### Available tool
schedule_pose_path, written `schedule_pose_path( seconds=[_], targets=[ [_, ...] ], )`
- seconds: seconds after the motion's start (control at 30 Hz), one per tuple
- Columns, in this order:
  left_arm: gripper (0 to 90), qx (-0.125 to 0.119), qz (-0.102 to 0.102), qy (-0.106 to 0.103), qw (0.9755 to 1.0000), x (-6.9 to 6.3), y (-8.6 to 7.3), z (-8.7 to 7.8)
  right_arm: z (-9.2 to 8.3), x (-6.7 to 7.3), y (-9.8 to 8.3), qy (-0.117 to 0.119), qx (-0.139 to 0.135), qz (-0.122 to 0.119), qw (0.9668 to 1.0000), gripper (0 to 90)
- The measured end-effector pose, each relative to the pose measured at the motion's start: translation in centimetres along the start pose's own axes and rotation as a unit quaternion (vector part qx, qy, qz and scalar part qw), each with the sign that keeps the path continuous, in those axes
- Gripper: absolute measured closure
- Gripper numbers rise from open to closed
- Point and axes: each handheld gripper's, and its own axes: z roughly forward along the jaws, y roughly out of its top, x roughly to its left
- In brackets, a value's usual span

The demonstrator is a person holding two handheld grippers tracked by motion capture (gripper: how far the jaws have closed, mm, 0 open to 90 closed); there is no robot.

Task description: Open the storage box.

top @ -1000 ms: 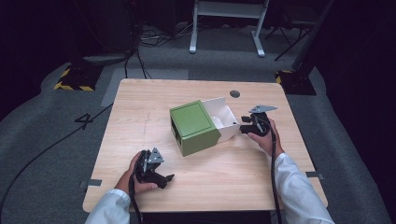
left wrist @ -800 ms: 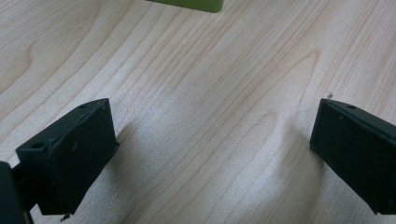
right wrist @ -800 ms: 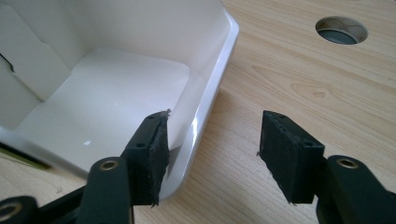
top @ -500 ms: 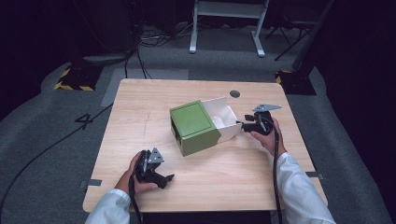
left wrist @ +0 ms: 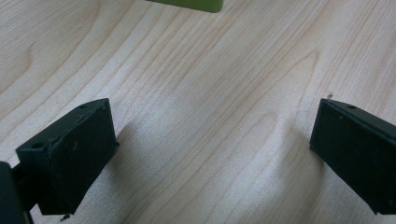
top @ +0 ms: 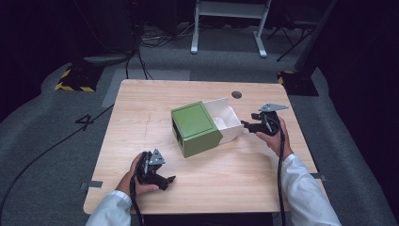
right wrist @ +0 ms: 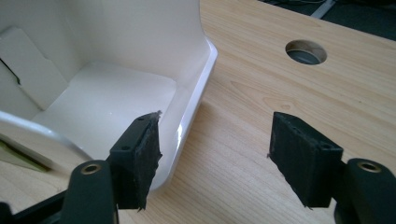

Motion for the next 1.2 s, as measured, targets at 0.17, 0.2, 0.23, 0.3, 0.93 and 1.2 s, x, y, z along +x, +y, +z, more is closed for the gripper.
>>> schedule_pose_path(
  seconds=[0.17, 0.2, 0.23, 0.3, 0.93, 1.2],
  targets=[
    [0.5, 0.0, 0.0, 0.0, 1.0, 0.0, 0.0, 0.0, -1.1, 0.2, 0.3, -0.009, -0.015, -0.004, 0.9998, 31.0],
    [0.5, 0.0, 0.0, 0.0, 1.0, 0.0, 0.0, 0.0, -1.1, 0.2, 0.3, -0.009, -0.015, -0.004, 0.9998, 31.0],
    [0.5, 0.0, 0.0, 0.0, 1.0, 0.0, 0.0, 0.0, -1.5, 0.2, 0.4, -0.009, -0.016, -0.007, 0.9998, 30.7],
    [0.5, 0.0, 0.0, 0.0, 1.0, 0.0, 0.0, 0.0, -1.6, 0.2, 0.4, -0.011, -0.017, -0.008, 0.9998, 30.4],
    [0.5, 0.0, 0.0, 0.0, 1.0, 0.0, 0.0, 0.0, -5.3, 1.1, -0.4, -0.016, -0.009, -0.046, 0.9988, 21.9],
    [0.5, 0.0, 0.0, 0.0, 1.0, 0.0, 0.0, 0.0, -6.4, 1.6, -1.5, -0.011, -0.001, -0.063, 0.998, 21.5]
  ],
)
